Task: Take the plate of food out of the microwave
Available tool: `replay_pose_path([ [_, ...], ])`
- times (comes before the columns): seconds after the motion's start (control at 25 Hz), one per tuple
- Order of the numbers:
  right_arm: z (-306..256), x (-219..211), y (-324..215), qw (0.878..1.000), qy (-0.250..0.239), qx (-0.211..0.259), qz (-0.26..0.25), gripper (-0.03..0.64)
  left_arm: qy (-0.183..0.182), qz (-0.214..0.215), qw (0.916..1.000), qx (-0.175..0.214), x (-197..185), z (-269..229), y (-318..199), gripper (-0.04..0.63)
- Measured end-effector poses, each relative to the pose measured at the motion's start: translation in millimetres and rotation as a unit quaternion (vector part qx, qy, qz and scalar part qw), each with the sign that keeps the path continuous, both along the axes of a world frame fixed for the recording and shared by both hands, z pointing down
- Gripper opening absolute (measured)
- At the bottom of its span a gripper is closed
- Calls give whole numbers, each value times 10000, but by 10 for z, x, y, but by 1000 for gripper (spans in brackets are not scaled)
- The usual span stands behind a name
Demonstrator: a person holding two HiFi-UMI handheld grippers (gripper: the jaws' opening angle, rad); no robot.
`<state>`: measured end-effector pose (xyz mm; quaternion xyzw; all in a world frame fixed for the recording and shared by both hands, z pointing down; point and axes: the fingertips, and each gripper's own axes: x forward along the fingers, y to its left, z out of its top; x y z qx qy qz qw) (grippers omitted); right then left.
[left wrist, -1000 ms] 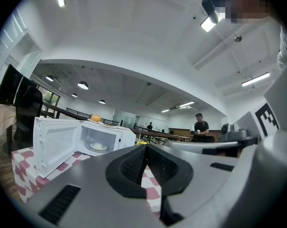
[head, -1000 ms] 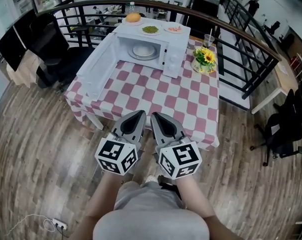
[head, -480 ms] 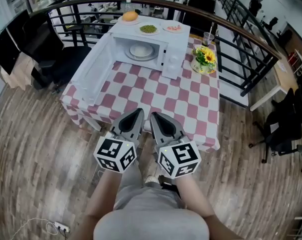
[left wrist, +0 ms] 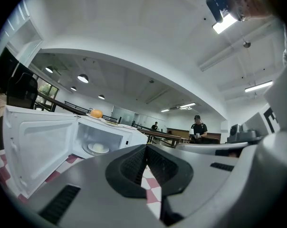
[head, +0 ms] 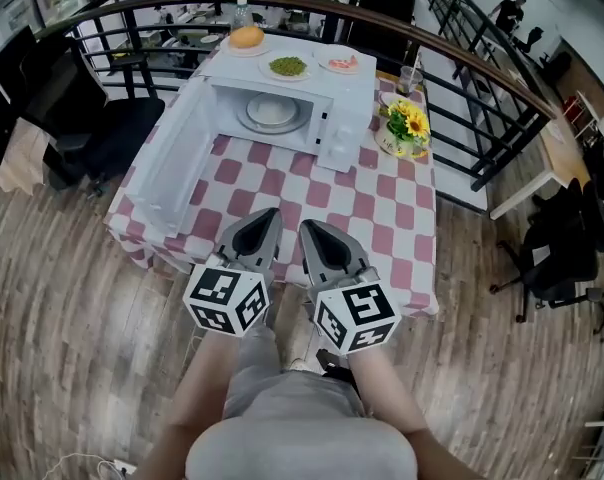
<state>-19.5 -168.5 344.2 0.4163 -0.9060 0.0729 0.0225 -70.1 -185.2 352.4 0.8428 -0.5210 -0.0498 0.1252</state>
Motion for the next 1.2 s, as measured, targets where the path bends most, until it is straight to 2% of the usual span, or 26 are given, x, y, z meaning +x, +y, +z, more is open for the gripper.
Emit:
replay_pose_path([
  [0.88, 251, -528, -1301, 9980, 92, -164, 605, 23, 61, 471, 9982, -371, -544, 344, -1416, 2],
  [1.12, 331, -589, -1477, 9963, 69, -178, 840, 23, 204, 416, 9973, -563, -685, 482, -1651, 13],
  [1.2, 354, -622, -1514, 9960, 71, -185, 870, 23, 266, 412, 9967, -640, -724, 513, -1724, 53],
])
